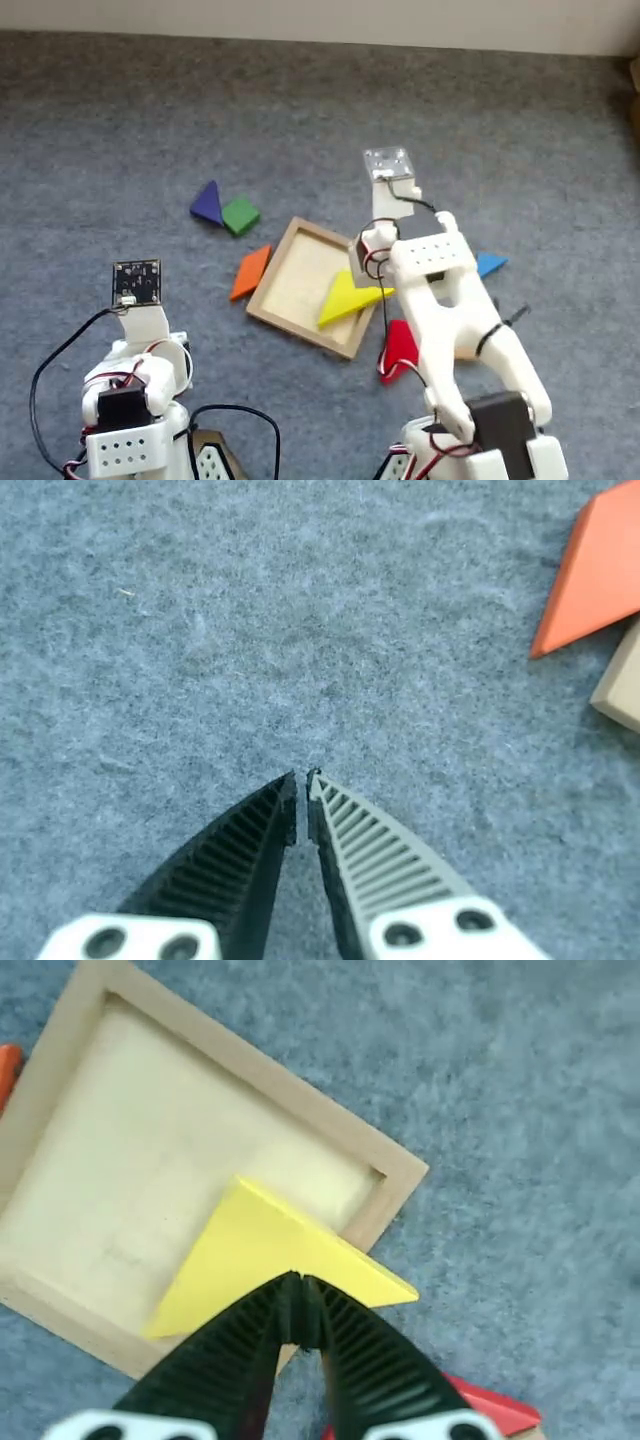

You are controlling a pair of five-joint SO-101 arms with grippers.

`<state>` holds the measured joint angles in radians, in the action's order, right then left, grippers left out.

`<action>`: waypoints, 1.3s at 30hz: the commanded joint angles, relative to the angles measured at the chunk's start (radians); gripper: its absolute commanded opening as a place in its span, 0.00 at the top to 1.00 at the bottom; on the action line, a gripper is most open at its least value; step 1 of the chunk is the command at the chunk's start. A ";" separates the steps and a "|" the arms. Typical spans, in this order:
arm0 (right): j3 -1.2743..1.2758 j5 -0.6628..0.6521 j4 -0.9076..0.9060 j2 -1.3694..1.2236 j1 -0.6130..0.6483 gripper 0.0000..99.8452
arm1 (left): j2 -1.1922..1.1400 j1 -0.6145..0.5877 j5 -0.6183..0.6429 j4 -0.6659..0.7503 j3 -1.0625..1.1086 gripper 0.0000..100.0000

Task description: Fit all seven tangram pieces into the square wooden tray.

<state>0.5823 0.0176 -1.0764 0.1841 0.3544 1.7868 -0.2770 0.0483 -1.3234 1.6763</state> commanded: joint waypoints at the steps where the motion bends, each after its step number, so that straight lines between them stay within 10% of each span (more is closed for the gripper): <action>1: -0.012 -0.011 -0.004 -0.035 -0.018 0.99 | 0.033 -0.007 0.000 -0.003 0.019 0.96; 39: -0.348 -0.279 -0.111 -0.305 0.108 0.99 | 0.033 -0.007 0.000 -0.003 0.019 0.96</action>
<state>0.2862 -0.2570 -1.1776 -0.1289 0.4572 1.7868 -0.2770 0.0483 -1.3234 1.6763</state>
